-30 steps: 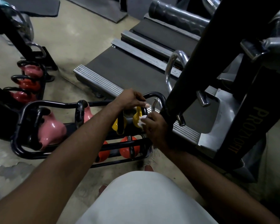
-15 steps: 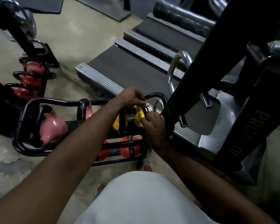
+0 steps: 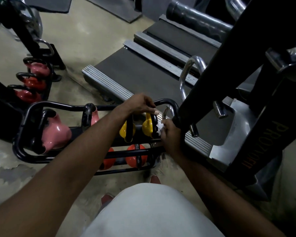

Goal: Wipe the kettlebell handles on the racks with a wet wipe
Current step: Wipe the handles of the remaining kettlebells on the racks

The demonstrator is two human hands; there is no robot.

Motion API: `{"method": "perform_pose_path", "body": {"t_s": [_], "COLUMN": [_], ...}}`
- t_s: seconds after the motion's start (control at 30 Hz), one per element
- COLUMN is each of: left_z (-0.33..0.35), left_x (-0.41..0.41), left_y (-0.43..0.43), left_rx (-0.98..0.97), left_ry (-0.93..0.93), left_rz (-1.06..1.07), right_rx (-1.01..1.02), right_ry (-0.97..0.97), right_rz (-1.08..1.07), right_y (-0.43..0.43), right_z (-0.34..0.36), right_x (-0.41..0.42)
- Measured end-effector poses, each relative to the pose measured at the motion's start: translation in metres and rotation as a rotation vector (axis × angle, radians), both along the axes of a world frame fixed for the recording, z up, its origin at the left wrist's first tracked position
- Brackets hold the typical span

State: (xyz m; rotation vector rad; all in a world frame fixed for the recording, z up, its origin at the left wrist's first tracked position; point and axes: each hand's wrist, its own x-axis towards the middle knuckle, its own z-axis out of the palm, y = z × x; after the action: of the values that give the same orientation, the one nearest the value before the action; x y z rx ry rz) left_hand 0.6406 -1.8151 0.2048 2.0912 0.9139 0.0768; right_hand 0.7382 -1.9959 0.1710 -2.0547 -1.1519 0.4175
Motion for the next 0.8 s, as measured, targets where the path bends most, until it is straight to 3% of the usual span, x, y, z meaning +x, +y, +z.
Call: {"method": "perform_pose_path", "body": {"t_s": [0.1,0.23,0.37,0.5,0.63,0.8], "left_z": [-0.002,-0.006,-0.005,-0.004,-0.004,-0.006], "left_x": [-0.001,0.003,0.003,0.007,0.004,0.004], "left_y": [0.0,-0.005,-0.008,-0.009,-0.009,-0.006], "left_rx": [-0.014,-0.001,0.0,-0.003,-0.011,0.001], "left_ry": [-0.015,-0.033,-0.039,-0.026,-0.019,-0.021], "left_rz": [-0.007,0.008,-0.003,-0.052,-0.028,-0.003], "right_rx": [-0.248,-0.225,-0.397,-0.391,-0.292,0.066], "right_ry": [0.217,0.624,0.6,0.708,0.596,0.069], "right_rz": [0.025,-0.006,0.067,0.04,-0.069,0.011], "right_y": [0.008,0.018,0.025,0.011,0.004,-0.007], "right_z": [0.004,0.016,0.02,0.013,0.002,0.011], "right_x": [0.001,0.007,0.014,0.01,0.001,-0.008]}}
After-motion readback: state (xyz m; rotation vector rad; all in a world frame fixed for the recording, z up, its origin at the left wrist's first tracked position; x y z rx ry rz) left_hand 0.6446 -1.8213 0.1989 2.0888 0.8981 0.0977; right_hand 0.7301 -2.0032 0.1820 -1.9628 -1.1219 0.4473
